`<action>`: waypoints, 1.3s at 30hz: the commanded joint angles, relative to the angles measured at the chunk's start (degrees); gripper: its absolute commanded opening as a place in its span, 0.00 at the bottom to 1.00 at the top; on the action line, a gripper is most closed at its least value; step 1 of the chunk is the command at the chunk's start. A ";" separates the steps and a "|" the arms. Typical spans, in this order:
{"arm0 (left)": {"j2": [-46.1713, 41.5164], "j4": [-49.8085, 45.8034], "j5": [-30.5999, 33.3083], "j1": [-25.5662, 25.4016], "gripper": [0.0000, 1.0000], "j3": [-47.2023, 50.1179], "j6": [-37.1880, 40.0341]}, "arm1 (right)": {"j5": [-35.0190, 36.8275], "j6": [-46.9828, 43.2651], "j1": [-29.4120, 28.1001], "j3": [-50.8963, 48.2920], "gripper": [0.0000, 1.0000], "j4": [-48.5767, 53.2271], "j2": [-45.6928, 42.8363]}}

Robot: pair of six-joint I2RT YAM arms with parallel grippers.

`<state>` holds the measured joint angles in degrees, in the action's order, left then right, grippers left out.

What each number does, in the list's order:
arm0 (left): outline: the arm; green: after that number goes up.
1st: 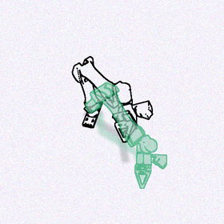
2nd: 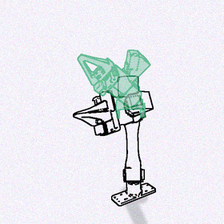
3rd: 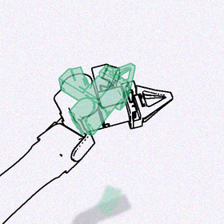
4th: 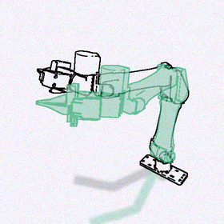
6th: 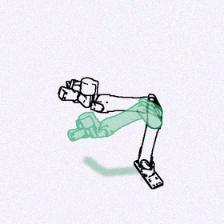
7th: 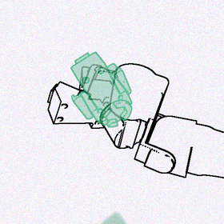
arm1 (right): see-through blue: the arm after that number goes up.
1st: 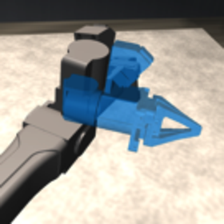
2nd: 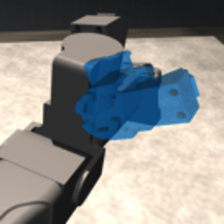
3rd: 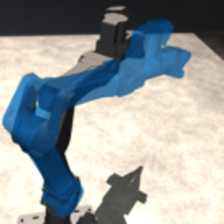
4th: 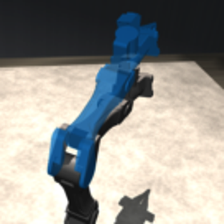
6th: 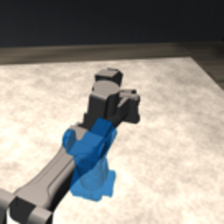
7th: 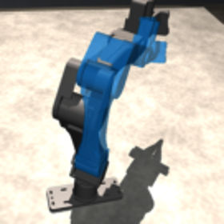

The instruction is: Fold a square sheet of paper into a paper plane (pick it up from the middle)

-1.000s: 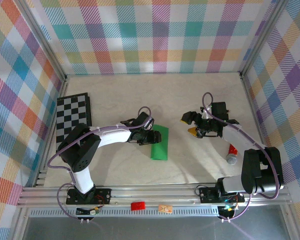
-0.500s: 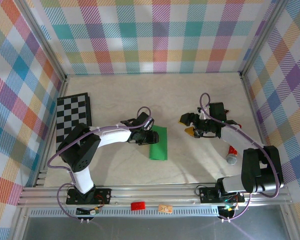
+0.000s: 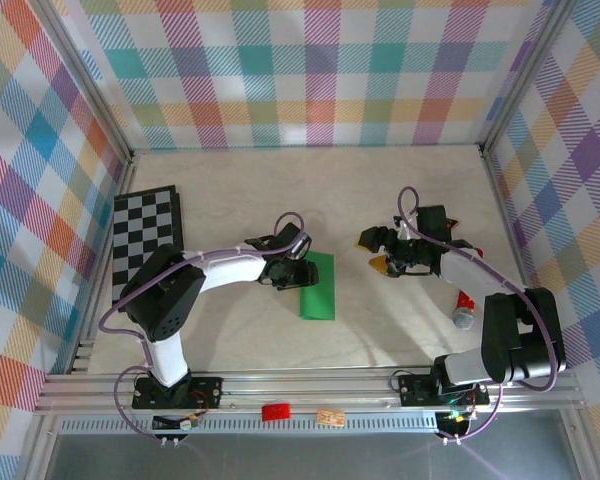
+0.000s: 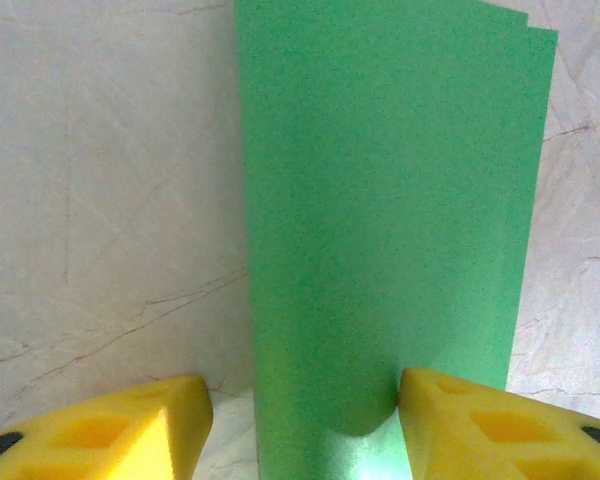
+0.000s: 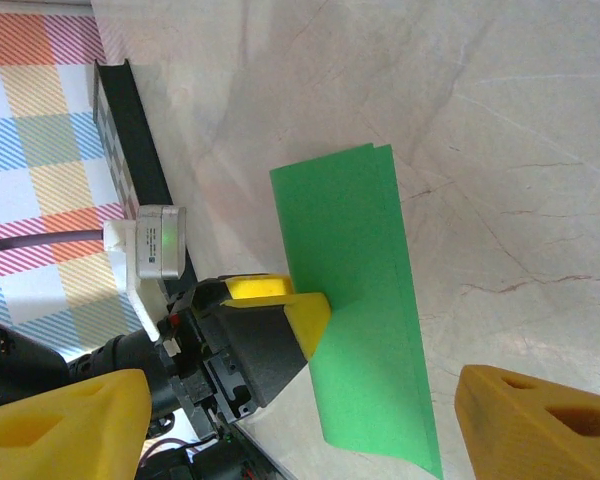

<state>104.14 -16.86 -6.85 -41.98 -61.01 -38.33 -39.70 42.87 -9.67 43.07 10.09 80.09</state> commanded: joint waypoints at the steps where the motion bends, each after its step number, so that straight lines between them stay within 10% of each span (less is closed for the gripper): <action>1: 4.88 -4.67 5.82 0.21 0.57 0.64 -0.08 | -0.46 -0.07 -0.44 0.06 0.81 -0.34 0.32; 39: 11.48 -6.41 6.03 -0.55 0.63 -2.10 3.65 | -0.11 0.02 -0.52 0.11 0.82 0.48 0.24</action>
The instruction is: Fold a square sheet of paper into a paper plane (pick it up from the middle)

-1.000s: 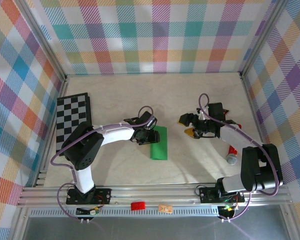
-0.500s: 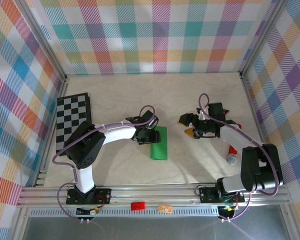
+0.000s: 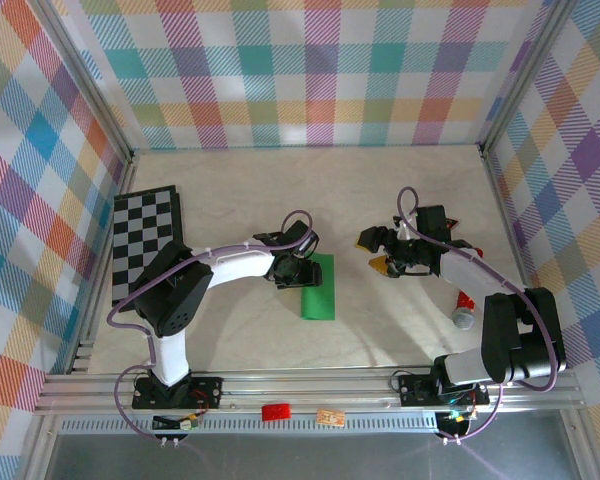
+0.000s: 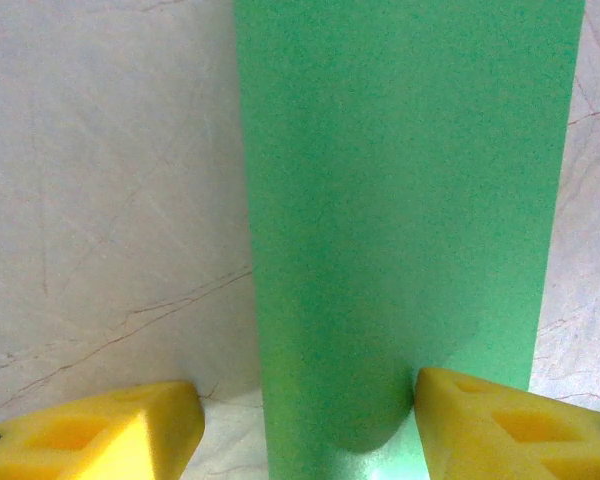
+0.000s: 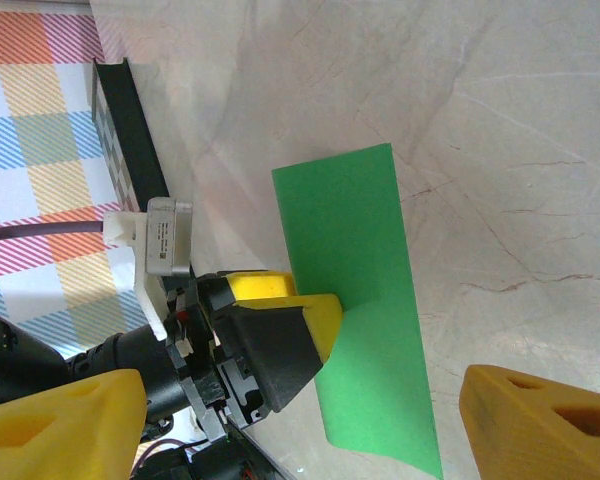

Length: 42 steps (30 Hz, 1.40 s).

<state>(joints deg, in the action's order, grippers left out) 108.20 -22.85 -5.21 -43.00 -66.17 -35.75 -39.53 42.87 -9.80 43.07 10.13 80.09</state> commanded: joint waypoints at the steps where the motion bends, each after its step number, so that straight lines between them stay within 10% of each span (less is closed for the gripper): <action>1: 7.53 -0.22 4.25 0.46 0.63 3.00 0.95 | -0.29 -0.09 -0.39 0.17 0.82 0.40 0.19; 42: 10.18 0.60 3.89 0.46 0.64 2.98 2.02 | -2.18 -2.56 -2.47 0.94 0.71 0.52 2.50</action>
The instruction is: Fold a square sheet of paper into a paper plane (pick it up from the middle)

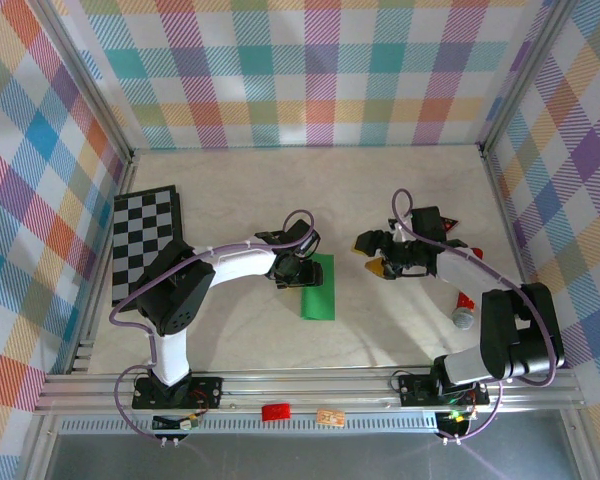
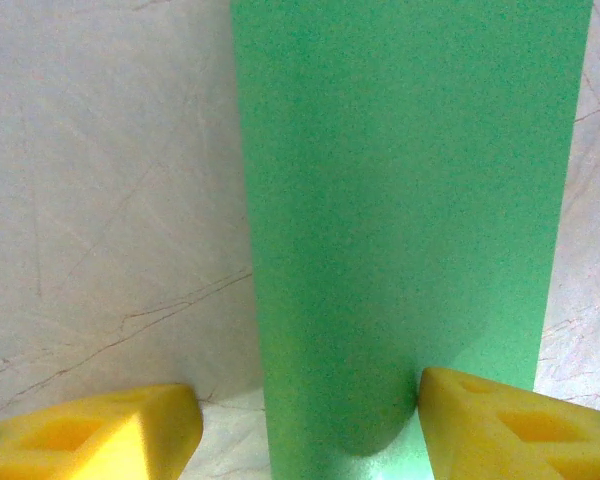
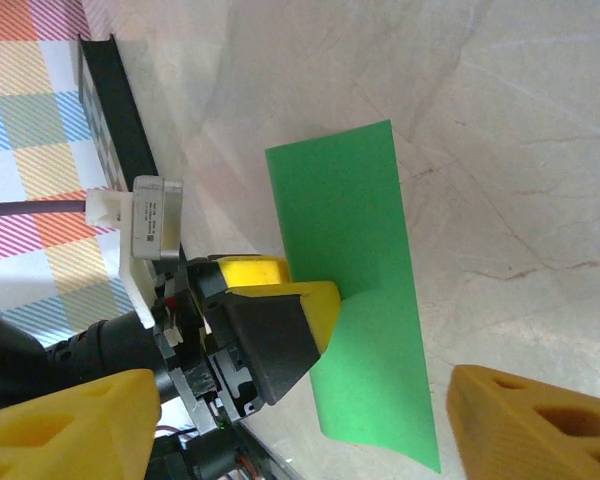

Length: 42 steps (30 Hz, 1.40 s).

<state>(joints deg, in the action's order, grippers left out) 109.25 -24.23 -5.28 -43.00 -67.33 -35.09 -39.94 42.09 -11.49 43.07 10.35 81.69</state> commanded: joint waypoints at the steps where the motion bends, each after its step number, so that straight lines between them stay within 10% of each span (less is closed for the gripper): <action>1: 9.21 1.89 4.05 0.46 0.65 4.14 1.35 | -1.87 -1.99 -1.03 1.02 0.69 0.32 1.16; 21: 9.69 2.87 3.69 0.45 0.65 4.57 1.44 | 8.76 0.91 -12.88 1.20 0.00 -2.57 8.13; 42: 10.86 3.77 3.26 0.29 0.65 4.66 1.42 | 8.71 2.65 -17.86 2.46 0.00 -8.57 16.26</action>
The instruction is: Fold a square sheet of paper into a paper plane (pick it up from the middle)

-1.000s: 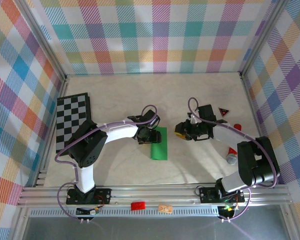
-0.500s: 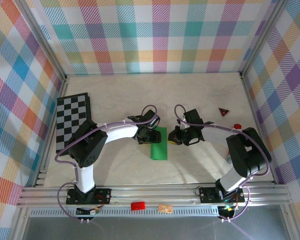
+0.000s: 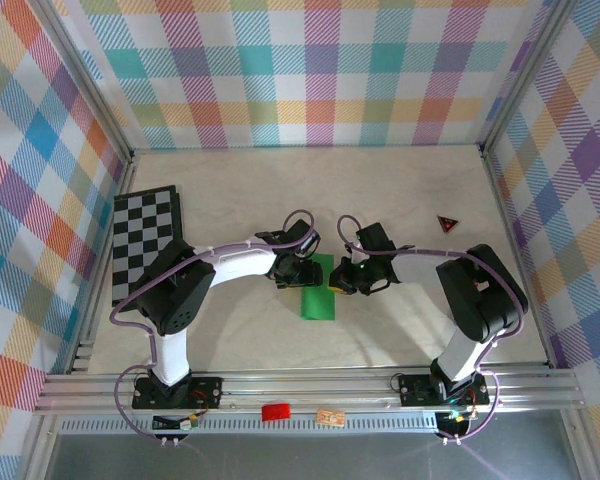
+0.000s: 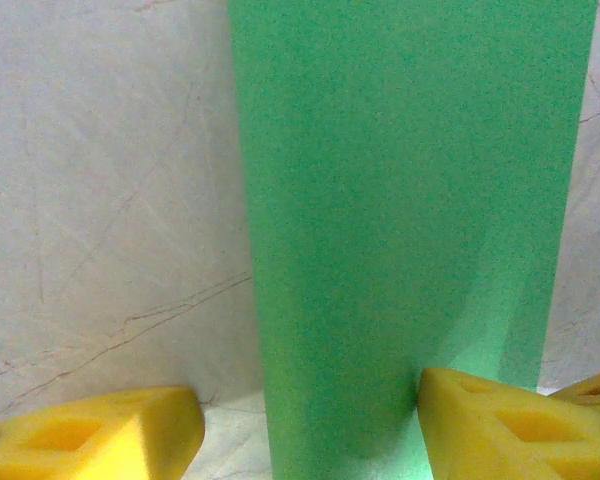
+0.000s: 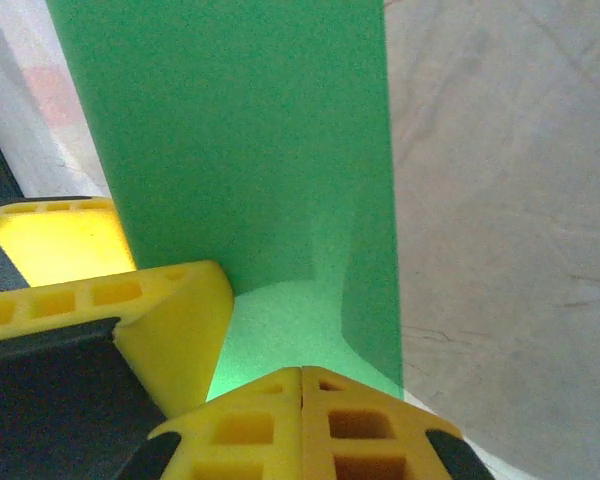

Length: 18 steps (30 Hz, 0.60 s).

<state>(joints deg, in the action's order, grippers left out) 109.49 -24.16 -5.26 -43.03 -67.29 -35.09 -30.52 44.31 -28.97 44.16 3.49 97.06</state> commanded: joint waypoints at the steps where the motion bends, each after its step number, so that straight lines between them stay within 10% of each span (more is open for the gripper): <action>1: 10.72 3.68 3.24 0.31 0.65 4.62 1.46 | -0.87 0.42 -0.38 1.45 0.00 -1.92 1.21; 18: 10.81 3.95 3.06 0.18 0.65 4.98 1.46 | -2.69 1.38 -0.91 2.07 0.00 -4.19 3.90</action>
<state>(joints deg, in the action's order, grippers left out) 109.56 -24.23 -5.26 -43.05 -66.96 -35.09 -31.94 45.21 -29.36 45.01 0.64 99.72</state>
